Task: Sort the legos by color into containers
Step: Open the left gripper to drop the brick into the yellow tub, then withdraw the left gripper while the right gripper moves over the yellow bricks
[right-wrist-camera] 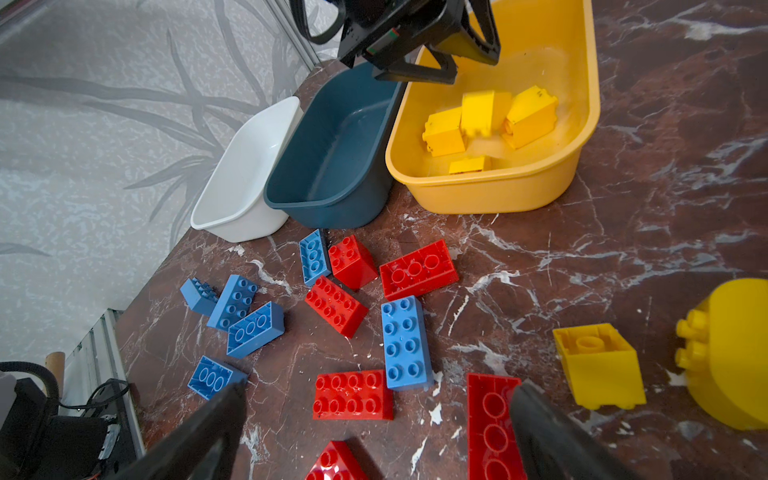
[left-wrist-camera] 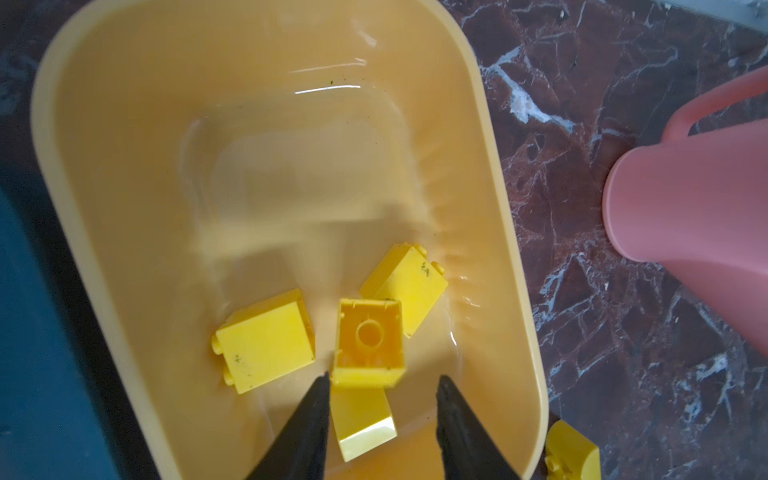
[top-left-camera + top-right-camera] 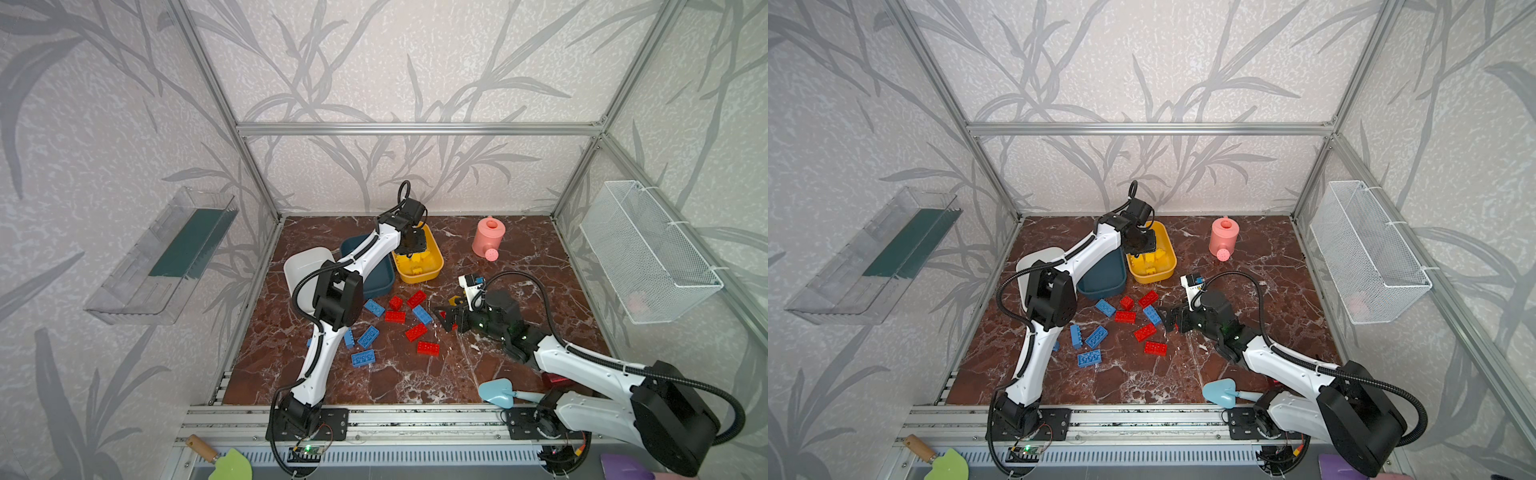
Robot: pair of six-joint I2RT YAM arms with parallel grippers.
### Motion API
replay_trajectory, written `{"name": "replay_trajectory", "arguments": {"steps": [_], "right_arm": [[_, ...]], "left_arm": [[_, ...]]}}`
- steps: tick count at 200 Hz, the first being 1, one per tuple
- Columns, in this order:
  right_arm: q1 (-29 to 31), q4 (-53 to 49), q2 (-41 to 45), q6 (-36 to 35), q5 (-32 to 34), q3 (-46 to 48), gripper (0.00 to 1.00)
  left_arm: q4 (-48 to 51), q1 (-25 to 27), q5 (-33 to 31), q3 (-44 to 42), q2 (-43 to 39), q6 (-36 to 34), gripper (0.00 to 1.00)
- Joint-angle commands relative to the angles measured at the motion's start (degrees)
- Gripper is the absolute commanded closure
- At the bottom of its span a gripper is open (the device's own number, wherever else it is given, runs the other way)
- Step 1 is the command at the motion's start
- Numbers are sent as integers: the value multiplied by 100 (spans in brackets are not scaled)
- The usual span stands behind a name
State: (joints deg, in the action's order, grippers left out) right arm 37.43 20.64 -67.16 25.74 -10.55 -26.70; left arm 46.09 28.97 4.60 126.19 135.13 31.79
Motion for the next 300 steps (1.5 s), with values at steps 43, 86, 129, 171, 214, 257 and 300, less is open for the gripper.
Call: {"name": "replay_trajectory", "arguments": {"steps": [43,86,129,171,214,257,300], "right_arm": [[-24,-100,18,-15,60,-37,1],[-25,-407,97,-134,153,-149,1],[-259,-783,97,31,-45,-285,1],[-394,-1796,257,-97,70,-673,1],[-461,-2881,432,-286,445,-1003,1],[-557,-3981,289,-468,1166,-1498,0],[-695,-4368,-144,-586,1490,-1777,8]], "left_arm": [[379,22,-139,294,-81,-170,41],[106,23,-284,-357,-944,-191,37],[-517,22,-493,-2097,-2540,-65,35],[-944,22,-764,-3989,-4326,-16,31],[-1063,13,-1002,-5603,-6099,141,28],[-991,12,-1177,-6751,-7696,89,25],[-505,16,-1253,-7352,-8732,-159,24]]}}
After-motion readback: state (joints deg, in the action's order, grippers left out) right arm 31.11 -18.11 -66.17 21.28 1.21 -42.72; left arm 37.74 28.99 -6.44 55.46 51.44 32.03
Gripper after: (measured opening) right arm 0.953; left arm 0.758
